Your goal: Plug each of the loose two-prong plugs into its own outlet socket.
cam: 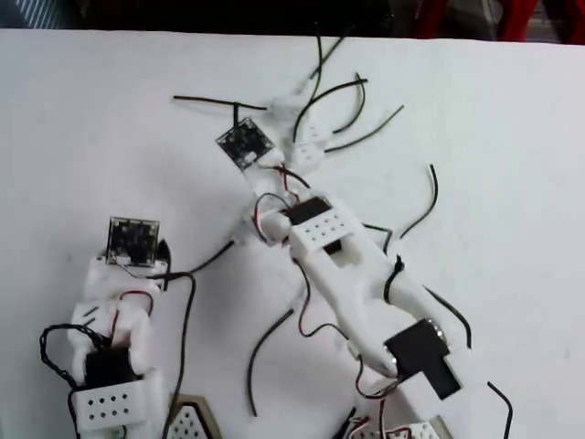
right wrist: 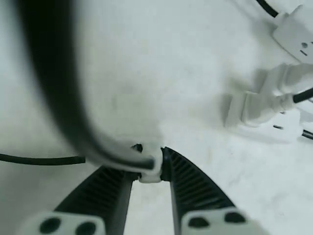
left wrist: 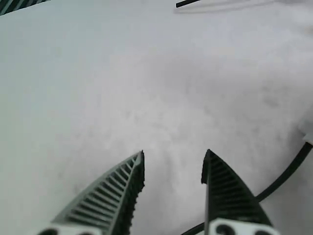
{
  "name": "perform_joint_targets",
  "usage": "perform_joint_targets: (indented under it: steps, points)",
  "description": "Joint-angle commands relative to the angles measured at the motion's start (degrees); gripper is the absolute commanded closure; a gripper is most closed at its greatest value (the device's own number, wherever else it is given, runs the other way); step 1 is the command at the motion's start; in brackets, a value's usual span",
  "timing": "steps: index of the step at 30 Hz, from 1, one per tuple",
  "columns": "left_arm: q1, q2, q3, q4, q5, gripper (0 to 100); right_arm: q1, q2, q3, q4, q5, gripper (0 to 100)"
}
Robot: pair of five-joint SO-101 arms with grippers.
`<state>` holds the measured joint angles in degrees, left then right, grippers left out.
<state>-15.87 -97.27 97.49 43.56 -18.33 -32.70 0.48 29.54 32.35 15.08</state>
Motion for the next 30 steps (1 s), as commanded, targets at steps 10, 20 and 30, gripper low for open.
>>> perform_joint_targets:
  steps: [10,20,30]
  points:
    - [0.75,-0.66,-0.18,0.26,0.09,80,1.1,0.04,-0.53,-0.22,1.14,98.1]
    - [0.75,-0.66,-0.18,0.26,0.09,80,1.98,0.66,0.0,-3.12,0.97,98.1]
    - [0.75,-0.57,-0.18,0.35,0.09,80,2.07,5.41,0.0,-2.24,0.97,98.1]
